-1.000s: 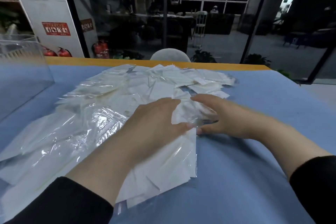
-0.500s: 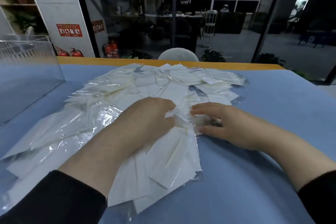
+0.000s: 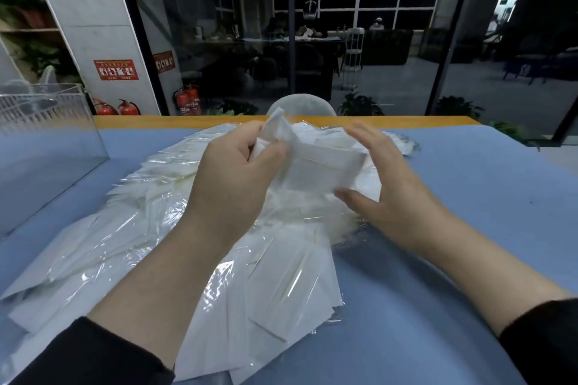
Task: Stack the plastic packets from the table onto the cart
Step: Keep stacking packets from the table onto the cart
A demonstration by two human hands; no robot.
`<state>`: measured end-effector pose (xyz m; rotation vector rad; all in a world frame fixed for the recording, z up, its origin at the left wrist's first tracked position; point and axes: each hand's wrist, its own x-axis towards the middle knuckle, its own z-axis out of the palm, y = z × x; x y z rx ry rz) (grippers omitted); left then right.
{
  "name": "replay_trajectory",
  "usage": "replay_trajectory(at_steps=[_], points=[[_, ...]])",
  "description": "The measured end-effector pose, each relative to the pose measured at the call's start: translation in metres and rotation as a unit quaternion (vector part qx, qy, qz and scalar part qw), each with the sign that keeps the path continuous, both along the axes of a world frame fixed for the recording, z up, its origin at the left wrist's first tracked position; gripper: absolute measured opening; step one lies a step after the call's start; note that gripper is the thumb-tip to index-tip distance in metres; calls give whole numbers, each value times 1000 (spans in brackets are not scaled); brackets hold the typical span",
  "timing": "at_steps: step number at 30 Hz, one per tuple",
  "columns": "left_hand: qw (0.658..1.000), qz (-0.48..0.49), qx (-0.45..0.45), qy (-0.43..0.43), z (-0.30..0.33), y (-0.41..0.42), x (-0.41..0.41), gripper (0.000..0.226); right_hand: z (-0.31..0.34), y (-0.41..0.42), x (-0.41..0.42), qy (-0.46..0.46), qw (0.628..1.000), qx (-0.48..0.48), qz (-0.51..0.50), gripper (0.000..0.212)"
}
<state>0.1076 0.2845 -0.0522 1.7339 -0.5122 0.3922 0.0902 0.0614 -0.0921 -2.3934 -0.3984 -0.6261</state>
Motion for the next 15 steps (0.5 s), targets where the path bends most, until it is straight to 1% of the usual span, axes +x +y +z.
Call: replay_trajectory(at_steps=[1, 2, 4, 5, 6, 9, 11, 12, 15], points=[[999, -19, -29, 23, 1, -1, -2, 17, 1, -1, 0, -17, 1000, 5, -3, 72], [997, -35, -50, 44, 2, -2, -3, 18, 2, -2, 0, -22, 1000, 18, -10, 62], [993, -51, -77, 76, 1, -4, -4, 18, 4, -5, -1, -3, 998, 63, -25, 27], [991, -47, -86, 86, 1, -6, -4, 18, 4, -5, -1, 8, 995, 93, -17, 13], [990, -40, -94, 95, 0, -7, -4, 19, 4, -5, -2, 14, 993, 121, -2, 6], [982, -25, -139, 127, -3, -10, -4, 19, 7, -2, -5, 23, 986, 165, 22, 9], [971, -31, -187, 148, -3, -10, -3, 18, 12, -1, -8, 0, 984, 177, 14, 12], [968, -31, -196, 151, -2, -11, -3, 18, 14, 0, -8, -12, 983, 185, 12, 13], [978, -9, -144, 149, -6, -11, 0, 20, 13, 2, -8, -4, 984, 180, 14, 15]])
